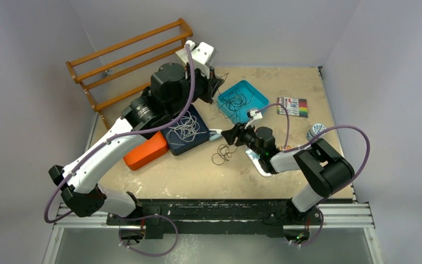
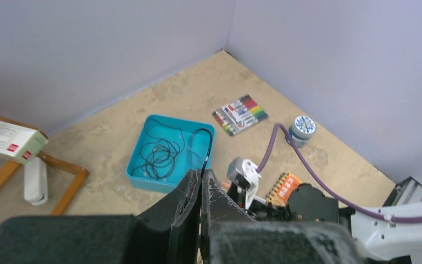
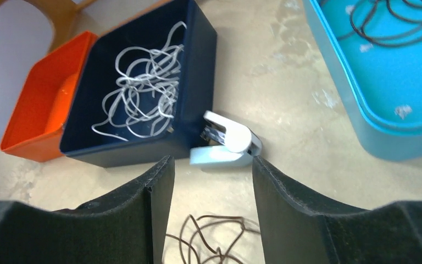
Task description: Untangle the cables
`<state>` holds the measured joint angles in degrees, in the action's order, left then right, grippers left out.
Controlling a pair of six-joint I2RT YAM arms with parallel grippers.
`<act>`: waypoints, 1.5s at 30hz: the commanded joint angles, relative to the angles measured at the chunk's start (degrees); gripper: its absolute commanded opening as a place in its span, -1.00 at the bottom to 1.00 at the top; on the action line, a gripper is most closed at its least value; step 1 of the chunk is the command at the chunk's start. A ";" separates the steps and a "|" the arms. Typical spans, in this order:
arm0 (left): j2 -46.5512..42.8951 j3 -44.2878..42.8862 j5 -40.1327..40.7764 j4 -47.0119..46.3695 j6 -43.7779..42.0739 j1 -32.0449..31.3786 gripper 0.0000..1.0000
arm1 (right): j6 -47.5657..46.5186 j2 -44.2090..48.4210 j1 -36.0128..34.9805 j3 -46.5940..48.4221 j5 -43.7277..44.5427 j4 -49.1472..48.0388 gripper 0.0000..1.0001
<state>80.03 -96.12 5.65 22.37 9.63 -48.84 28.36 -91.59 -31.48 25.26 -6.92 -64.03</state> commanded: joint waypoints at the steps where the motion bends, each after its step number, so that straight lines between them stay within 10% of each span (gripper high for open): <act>1: -1.94 -5.02 4.42 -0.03 -3.11 -0.10 -1.00 | 1.14 1.30 -0.26 -1.84 3.64 -0.19 0.11; 14: -3.74 -7.74 15.19 2.64 -5.80 -0.05 -1.00 | -0.27 4.84 -0.16 -5.07 5.59 -1.69 0.04; 27: -11.48 8.56 37.17 5.84 2.26 2.09 -1.00 | -11.74 15.96 -0.22 -0.88 5.15 6.03 0.18; 45: -22.66 23.87 55.24 18.86 16.06 12.98 -1.00 | -11.66 9.22 -0.21 3.89 1.41 4.89 0.19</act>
<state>58.61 -74.04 52.88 36.97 21.06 -36.38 17.28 -81.82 -31.48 26.17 -3.97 -56.01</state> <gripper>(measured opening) 0.009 0.592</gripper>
